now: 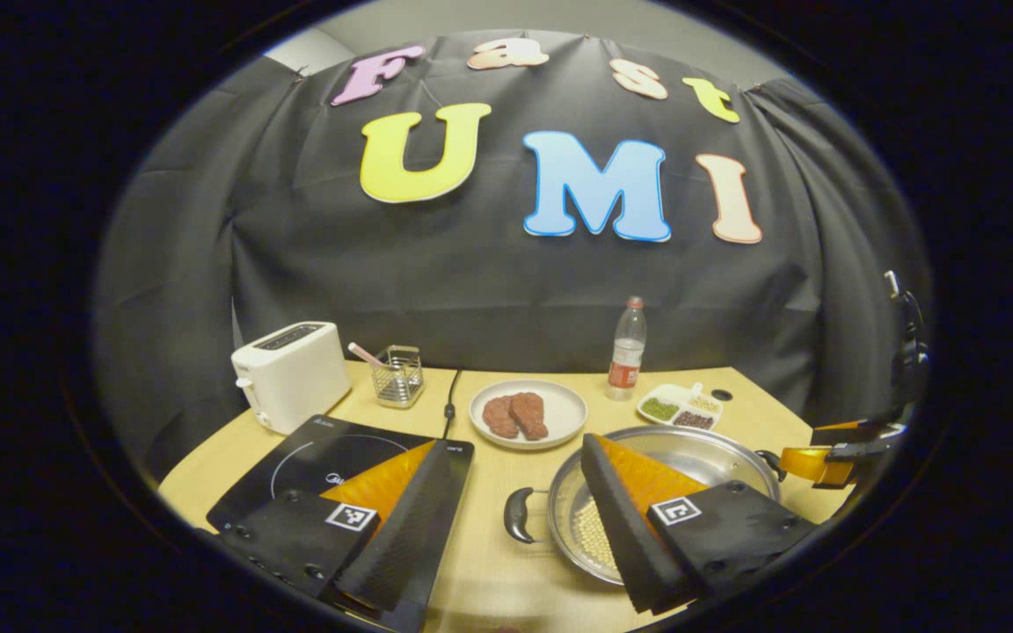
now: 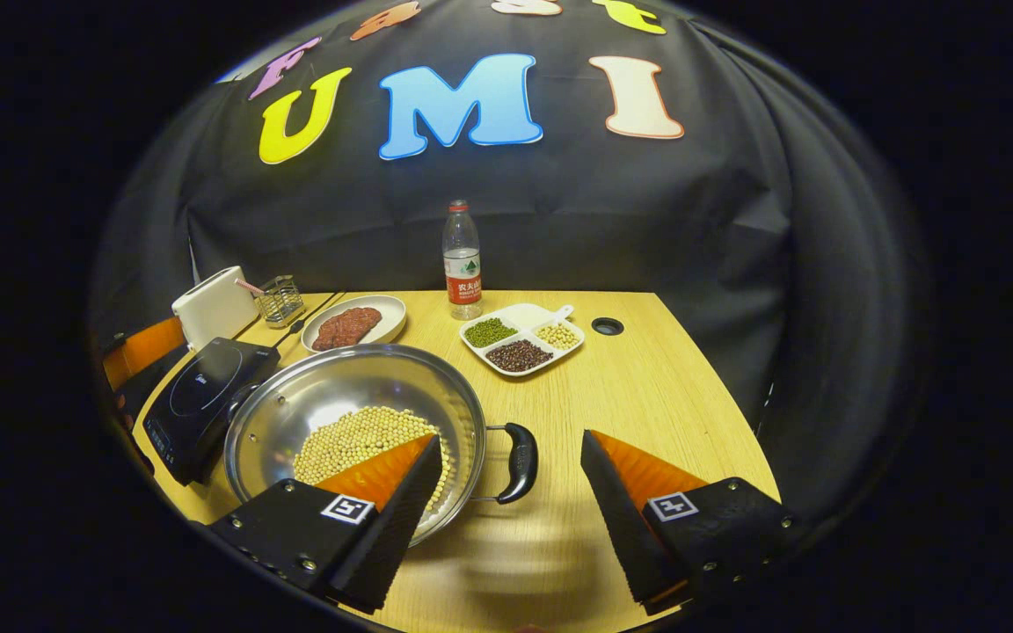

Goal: First push the handle of the pot to place it horizontally, then grasp the pot with both hands and set it on the induction cooktop.

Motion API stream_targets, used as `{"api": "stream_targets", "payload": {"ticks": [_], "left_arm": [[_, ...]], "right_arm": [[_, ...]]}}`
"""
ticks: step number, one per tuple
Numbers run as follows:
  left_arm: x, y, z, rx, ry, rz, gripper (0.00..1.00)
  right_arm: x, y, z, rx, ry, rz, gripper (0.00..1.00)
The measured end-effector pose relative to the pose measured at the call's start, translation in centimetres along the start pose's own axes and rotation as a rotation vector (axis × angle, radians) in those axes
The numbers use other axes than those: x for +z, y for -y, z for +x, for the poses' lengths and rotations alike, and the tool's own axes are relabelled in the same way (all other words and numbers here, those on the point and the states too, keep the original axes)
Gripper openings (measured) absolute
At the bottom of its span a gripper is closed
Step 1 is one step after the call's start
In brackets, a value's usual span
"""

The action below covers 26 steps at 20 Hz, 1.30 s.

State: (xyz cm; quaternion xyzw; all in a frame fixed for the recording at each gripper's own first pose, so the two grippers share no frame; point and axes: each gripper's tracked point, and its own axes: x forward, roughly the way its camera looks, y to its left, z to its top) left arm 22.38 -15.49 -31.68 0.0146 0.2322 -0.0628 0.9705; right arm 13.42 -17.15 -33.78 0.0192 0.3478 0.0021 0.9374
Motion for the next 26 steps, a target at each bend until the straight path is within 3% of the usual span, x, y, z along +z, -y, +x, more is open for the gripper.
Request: {"api": "stream_targets", "payload": {"ticks": [10, 17, 18, 19, 20, 22, 24, 26], "left_arm": [[-8.3, 1.1, 5.8, -0.060, -0.218, 0.012, 0.98], [-12.4, 0.5, 7.6, -0.032, -0.331, 0.006, 1.00], [-12.7, 0.6, 7.9, -0.034, -0.335, 0.001, 0.97], [-12.7, 1.0, 7.9, -0.041, -0.336, -0.002, 0.97], [-12.7, 1.3, 8.0, -0.047, -0.336, -0.001, 0.91], [-12.8, 1.5, 8.3, -0.045, -0.338, 0.011, 0.77], [-12.7, 1.4, 8.4, -0.025, -0.333, 0.019, 0.68], [-12.7, 1.5, 8.4, -0.029, -0.331, 0.018, 0.70]], "right_arm": [[-1.5, -0.2, 3.4, -0.002, -0.071, 0.005, 0.97], [-3.7, -0.1, 5.8, 0.000, -0.157, 0.024, 0.97], [-3.9, -0.1, 6.0, 0.003, -0.166, 0.030, 0.86], [-4.1, -0.3, 6.1, 0.014, -0.173, 0.038, 0.83], [-4.1, -0.7, 6.2, 0.032, -0.172, 0.050, 0.82], [-4.0, -0.7, 6.3, 0.026, -0.167, 0.042, 0.65], [-4.0, -0.8, 6.2, 0.024, -0.171, 0.047, 0.63], [-4.0, -1.0, 6.1, 0.037, -0.170, 0.042, 0.59]]}}
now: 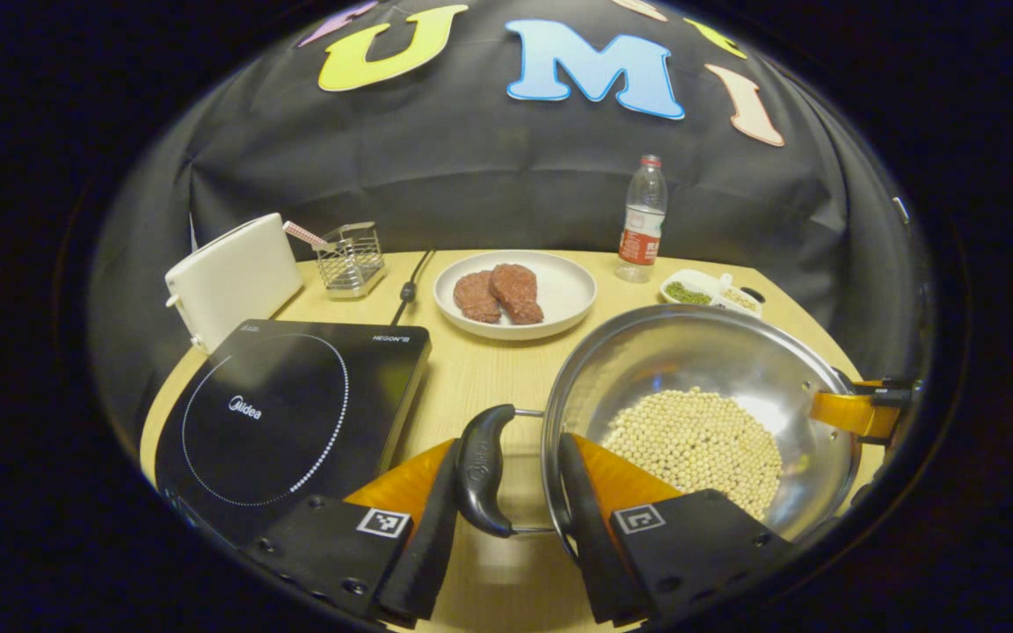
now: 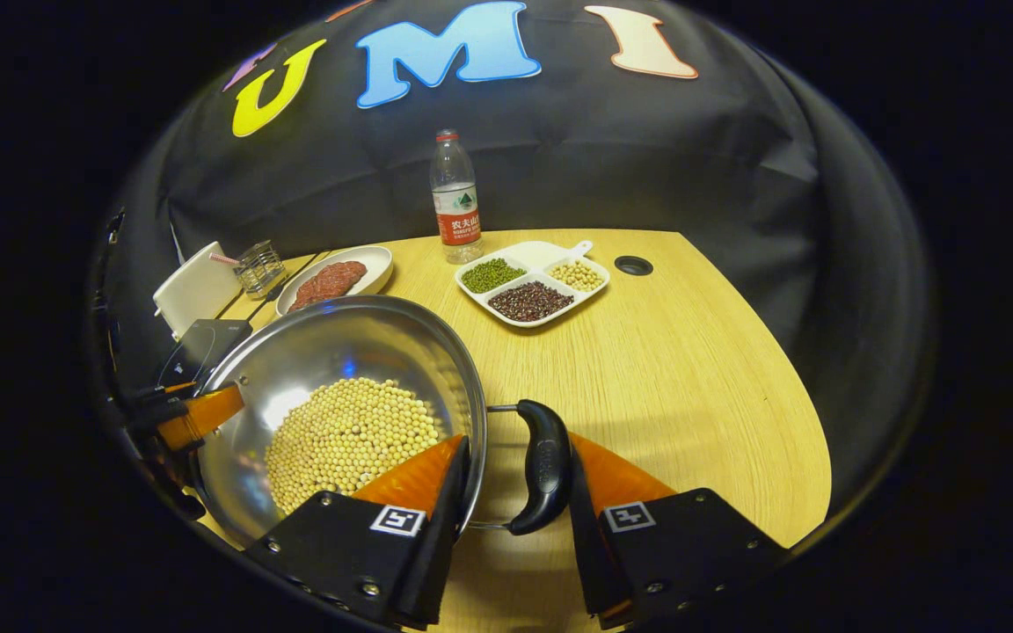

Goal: First push the handle of the pot to place it horizontally, then grasp the pot with both hands and set it on the induction cooktop.

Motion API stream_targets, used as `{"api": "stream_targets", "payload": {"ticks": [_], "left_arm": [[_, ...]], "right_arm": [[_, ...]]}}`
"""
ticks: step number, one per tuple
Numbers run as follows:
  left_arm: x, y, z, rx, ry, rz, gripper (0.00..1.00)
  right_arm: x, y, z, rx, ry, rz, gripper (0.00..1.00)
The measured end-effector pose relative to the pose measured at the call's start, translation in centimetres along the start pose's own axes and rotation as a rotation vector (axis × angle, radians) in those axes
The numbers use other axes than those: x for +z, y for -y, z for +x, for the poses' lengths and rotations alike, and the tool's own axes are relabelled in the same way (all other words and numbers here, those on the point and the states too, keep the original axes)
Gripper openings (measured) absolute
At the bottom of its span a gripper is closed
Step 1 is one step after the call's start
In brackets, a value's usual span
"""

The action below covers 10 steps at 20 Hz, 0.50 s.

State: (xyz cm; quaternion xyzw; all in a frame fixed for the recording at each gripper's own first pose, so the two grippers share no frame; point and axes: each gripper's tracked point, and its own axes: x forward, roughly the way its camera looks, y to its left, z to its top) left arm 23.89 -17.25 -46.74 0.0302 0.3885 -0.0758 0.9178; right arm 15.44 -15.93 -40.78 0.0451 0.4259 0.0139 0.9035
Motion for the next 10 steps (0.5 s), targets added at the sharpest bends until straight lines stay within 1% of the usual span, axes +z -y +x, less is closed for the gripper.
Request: {"api": "stream_targets", "payload": {"ticks": [1, 2, 7, 8, 9, 10], "left_arm": [[0.1, -0.1, 0.1, -0.002, -0.001, 0.003, 0.72], [0.1, -0.2, 0.0, -0.002, -0.001, 0.006, 0.68], [1.5, -0.5, -0.7, -0.017, 0.035, 0.015, 0.68], [2.0, -0.7, -1.1, -0.021, 0.045, 0.017, 0.64], [2.5, -0.9, -1.5, -0.026, 0.056, 0.017, 0.68], [3.0, -1.3, -1.8, -0.032, 0.065, 0.013, 0.68]], "right_arm": [[0.1, -0.2, -0.1, 0.011, -0.001, -0.001, 0.59], [0.0, -0.4, -0.3, 0.020, -0.005, 0.001, 0.59], [0.5, -0.6, -1.6, -0.001, 0.007, -0.015, 0.59], [0.8, -0.9, -2.0, -0.005, 0.012, -0.011, 0.59], [1.1, -1.2, -2.5, -0.010, 0.018, -0.011, 0.59], [1.4, -1.7, -3.0, -0.017, 0.025, -0.012, 0.59]]}}
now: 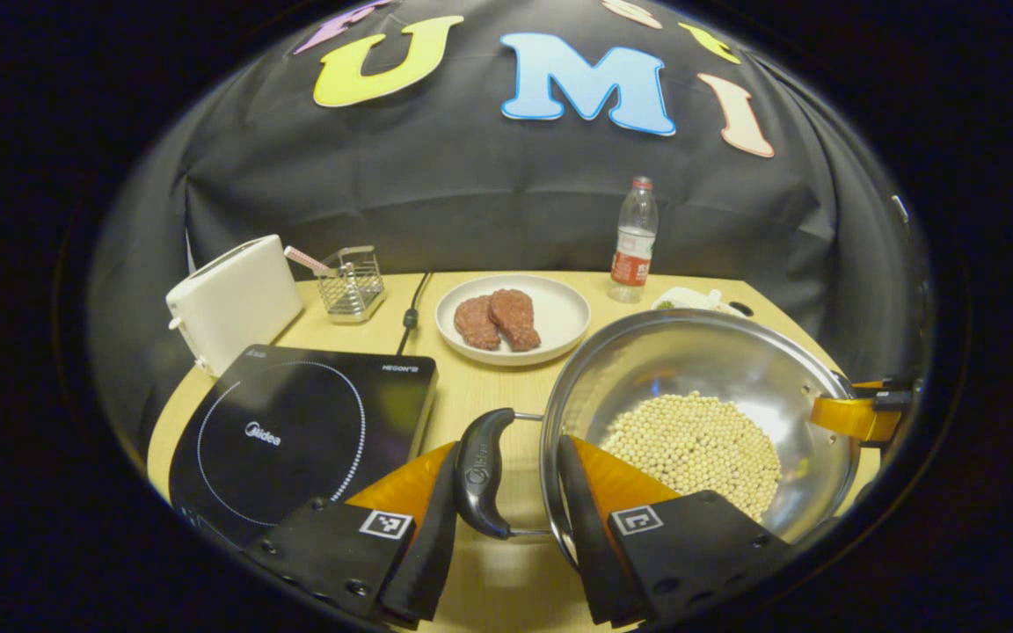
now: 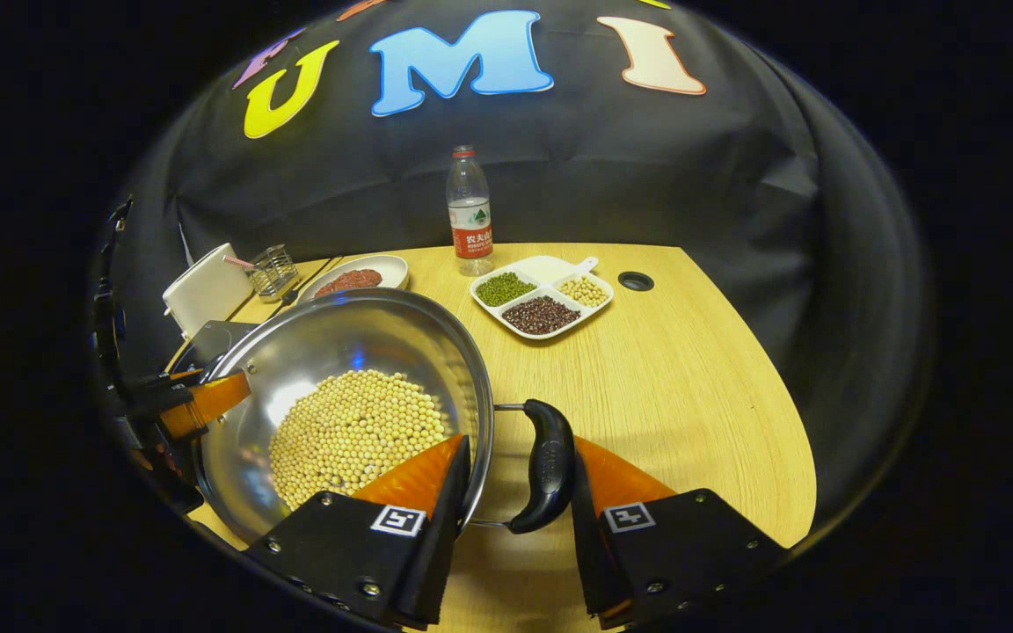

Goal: First push the handle of the pot to place it horizontally, then grasp the pot with both hands and set it on the induction cooktop.

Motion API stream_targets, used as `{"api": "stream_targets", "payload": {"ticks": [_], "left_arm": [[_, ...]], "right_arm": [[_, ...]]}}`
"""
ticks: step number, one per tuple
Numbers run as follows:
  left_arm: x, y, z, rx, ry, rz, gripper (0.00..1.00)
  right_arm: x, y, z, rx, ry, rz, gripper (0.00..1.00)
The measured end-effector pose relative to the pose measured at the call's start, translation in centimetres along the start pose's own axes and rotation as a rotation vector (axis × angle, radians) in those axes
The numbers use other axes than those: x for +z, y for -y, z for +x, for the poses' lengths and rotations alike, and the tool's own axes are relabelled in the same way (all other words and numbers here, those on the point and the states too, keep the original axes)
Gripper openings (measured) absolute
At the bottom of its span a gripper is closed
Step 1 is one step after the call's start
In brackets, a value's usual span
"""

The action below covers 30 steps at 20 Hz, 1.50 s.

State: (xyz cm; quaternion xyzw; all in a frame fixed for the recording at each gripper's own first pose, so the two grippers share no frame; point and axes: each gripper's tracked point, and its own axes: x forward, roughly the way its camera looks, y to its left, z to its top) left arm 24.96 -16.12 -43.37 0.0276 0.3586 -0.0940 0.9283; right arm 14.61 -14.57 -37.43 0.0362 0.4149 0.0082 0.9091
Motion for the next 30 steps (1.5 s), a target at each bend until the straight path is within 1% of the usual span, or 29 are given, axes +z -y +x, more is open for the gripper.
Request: {"api": "stream_targets", "payload": {"ticks": [1, 2, 3, 4, 5, 6, 7, 9, 19, 20, 23, 24, 26, 27, 30], "left_arm": [[0.4, -0.4, -0.3, -0.004, 0.008, 0.000, 0.68], [0.6, -1.0, -0.7, -0.008, 0.013, 0.002, 0.64], [0.9, -1.7, -0.9, -0.012, 0.015, 0.006, 0.64], [1.2, -2.4, -1.2, -0.017, 0.017, 0.010, 0.68], [1.6, -3.1, -1.5, -0.021, 0.023, 0.012, 0.68], [1.9, -3.8, -1.8, -0.026, 0.025, 0.013, 0.68], [2.1, -4.6, -2.1, -0.029, 0.026, 0.013, 0.64], [2.5, -6.2, -2.7, -0.031, 0.036, 0.012, 0.64], [3.4, -14.1, -4.8, -0.013, 0.055, -0.001, 0.64], [3.5, -14.8, -4.9, -0.011, 0.056, -0.002, 0.68], [3.3, -16.8, -5.1, -0.004, 0.061, -0.008, 0.68], [3.4, -17.5, -5.2, -0.002, 0.063, -0.009, 0.64], [3.3, -18.9, -5.4, 0.002, 0.067, -0.010, 0.64], [3.3, -19.6, -5.5, 0.004, 0.067, -0.010, 0.68], [3.3, -21.8, -5.6, 0.006, 0.069, -0.015, 0.68]], "right_arm": [[0.2, -0.5, -0.4, -0.007, 0.004, -0.001, 0.59], [0.4, -1.1, -0.8, -0.015, 0.008, 0.003, 0.59], [0.6, -1.8, -1.2, -0.021, 0.009, 0.009, 0.59], [0.7, -2.5, -1.5, -0.025, 0.009, 0.015, 0.59], [0.7, -3.2, -1.9, -0.028, 0.011, 0.021, 0.59], [0.8, -3.9, -2.2, -0.034, 0.012, 0.027, 0.59], [0.9, -4.8, -2.5, -0.037, 0.015, 0.031, 0.59], [1.2, -6.4, -3.0, -0.038, 0.023, 0.034, 0.59], [2.1, -13.9, -3.6, -0.017, 0.050, 0.026, 0.59], [2.2, -14.5, -3.6, -0.016, 0.050, 0.025, 0.59], [2.3, -16.4, -3.5, -0.011, 0.056, 0.020, 0.59], [2.4, -17.0, -3.5, -0.009, 0.058, 0.020, 0.59], [2.4, -18.3, -3.5, -0.007, 0.060, 0.017, 0.59], [2.3, -18.9, -3.5, -0.005, 0.061, 0.017, 0.59], [2.3, -20.9, -3.4, 0.000, 0.064, 0.019, 0.59]]}}
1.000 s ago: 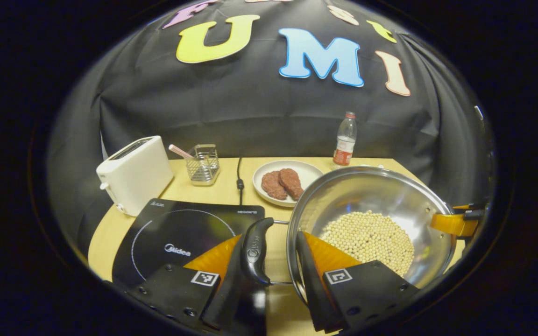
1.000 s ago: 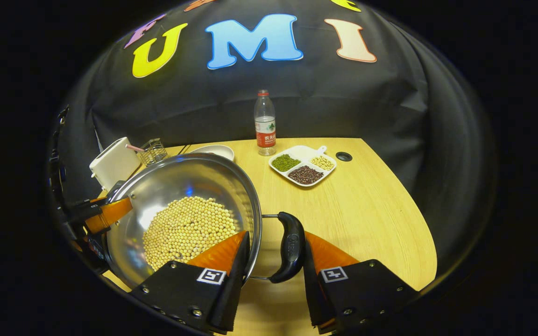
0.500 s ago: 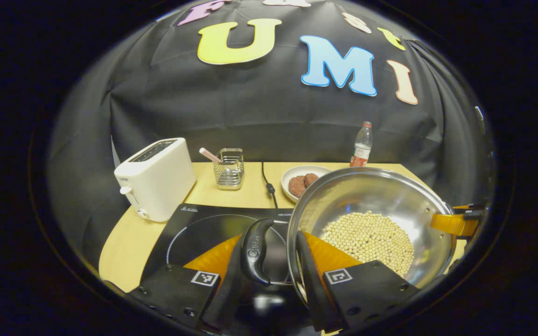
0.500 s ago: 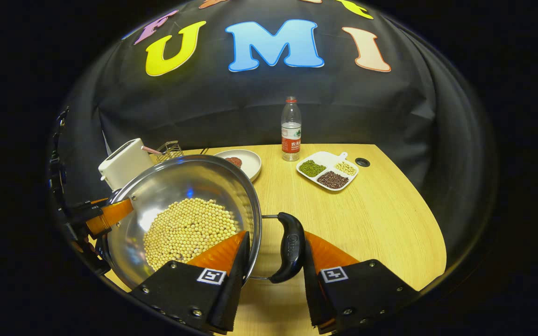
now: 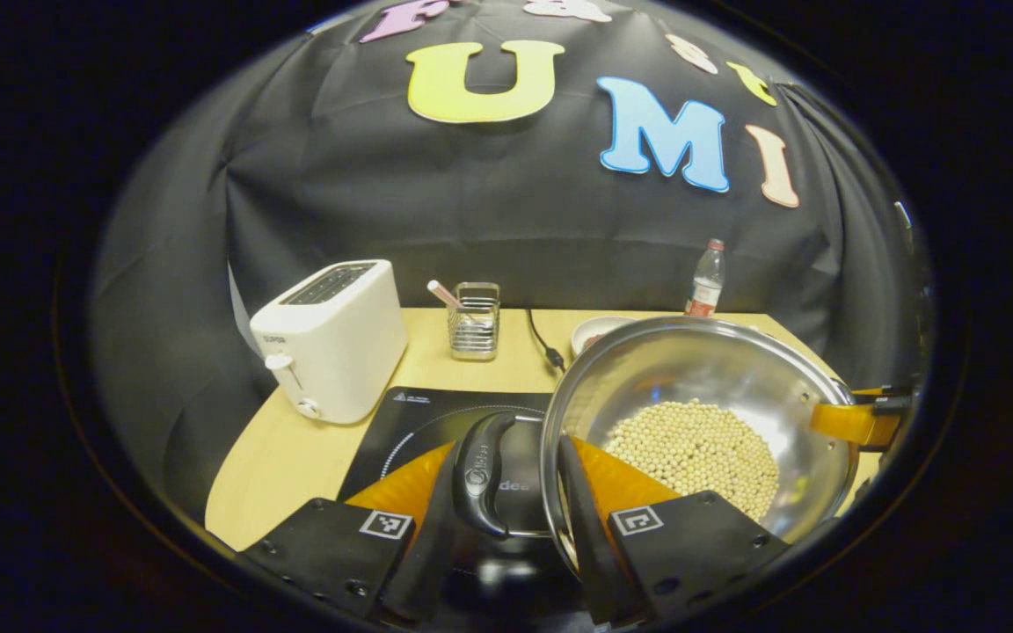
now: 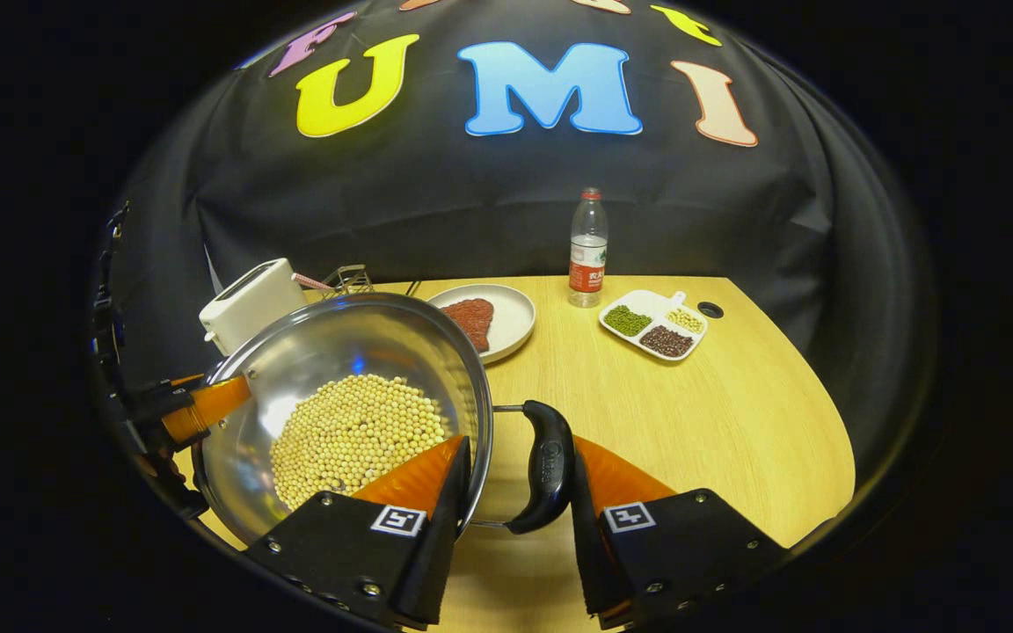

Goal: First push the handle of the pot to place it horizontally, then grasp the pot with both hands and set it on the induction cooktop.

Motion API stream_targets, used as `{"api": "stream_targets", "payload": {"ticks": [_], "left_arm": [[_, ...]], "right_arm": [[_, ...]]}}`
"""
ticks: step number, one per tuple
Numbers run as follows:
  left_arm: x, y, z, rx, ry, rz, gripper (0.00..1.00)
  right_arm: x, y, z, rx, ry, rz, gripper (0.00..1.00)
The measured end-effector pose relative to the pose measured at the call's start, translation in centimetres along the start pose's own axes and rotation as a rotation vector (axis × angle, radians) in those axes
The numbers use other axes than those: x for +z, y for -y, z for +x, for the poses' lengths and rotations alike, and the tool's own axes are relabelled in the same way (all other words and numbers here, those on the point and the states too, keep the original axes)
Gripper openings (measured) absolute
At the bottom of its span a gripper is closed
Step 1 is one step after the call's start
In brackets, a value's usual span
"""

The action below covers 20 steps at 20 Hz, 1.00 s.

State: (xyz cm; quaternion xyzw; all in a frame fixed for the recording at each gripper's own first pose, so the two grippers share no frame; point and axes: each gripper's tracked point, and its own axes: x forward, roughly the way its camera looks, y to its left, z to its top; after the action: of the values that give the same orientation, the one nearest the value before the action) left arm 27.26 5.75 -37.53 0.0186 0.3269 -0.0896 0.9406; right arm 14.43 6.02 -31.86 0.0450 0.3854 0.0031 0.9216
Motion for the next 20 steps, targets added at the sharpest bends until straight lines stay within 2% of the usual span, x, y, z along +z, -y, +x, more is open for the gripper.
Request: {"api": "stream_targets", "payload": {"ticks": [2, 3, 4, 6, 12, 13, 14, 17, 19, 20], "left_arm": [[0.0, -1.5, -0.3, 0.005, 0.002, 0.001, 0.64], [-0.1, -2.3, -0.4, 0.007, 0.004, 0.002, 0.68], [-0.1, -3.1, -0.6, 0.010, 0.004, 0.002, 0.64], [-0.3, -4.7, -0.5, 0.016, 0.004, -0.001, 0.68], [-0.4, -9.2, -0.6, 0.035, -0.003, -0.017, 0.68], [-0.7, -10.0, -0.5, 0.039, -0.008, -0.018, 0.64], [-0.8, -10.7, -0.4, 0.040, -0.014, -0.019, 0.68], [-0.8, -12.6, 0.5, 0.042, -0.028, -0.009, 0.68], [-0.8, -13.7, 1.2, 0.045, -0.039, 0.000, 0.64], [-0.8, -14.1, 1.5, 0.046, -0.046, -0.001, 0.68]], "right_arm": [[-0.1, -1.5, 0.1, 0.004, 0.001, 0.000, 0.59], [-0.2, -2.2, 0.1, 0.006, 0.000, 0.001, 0.59], [-0.2, -3.0, 0.2, 0.010, 0.000, 0.001, 0.59], [-0.4, -4.4, 0.4, 0.016, 0.000, -0.001, 0.59], [-0.6, -8.6, 1.5, 0.037, -0.008, -0.004, 0.59], [-0.7, -9.2, 1.8, 0.042, -0.012, -0.004, 0.59], [-0.7, -9.8, 2.0, 0.046, -0.016, -0.004, 0.59], [-0.9, -11.4, 2.9, 0.053, -0.027, -0.001, 0.59], [-0.9, -12.2, 3.7, 0.057, -0.039, 0.003, 0.59], [-0.9, -12.6, 4.0, 0.058, -0.045, 0.004, 0.59]]}}
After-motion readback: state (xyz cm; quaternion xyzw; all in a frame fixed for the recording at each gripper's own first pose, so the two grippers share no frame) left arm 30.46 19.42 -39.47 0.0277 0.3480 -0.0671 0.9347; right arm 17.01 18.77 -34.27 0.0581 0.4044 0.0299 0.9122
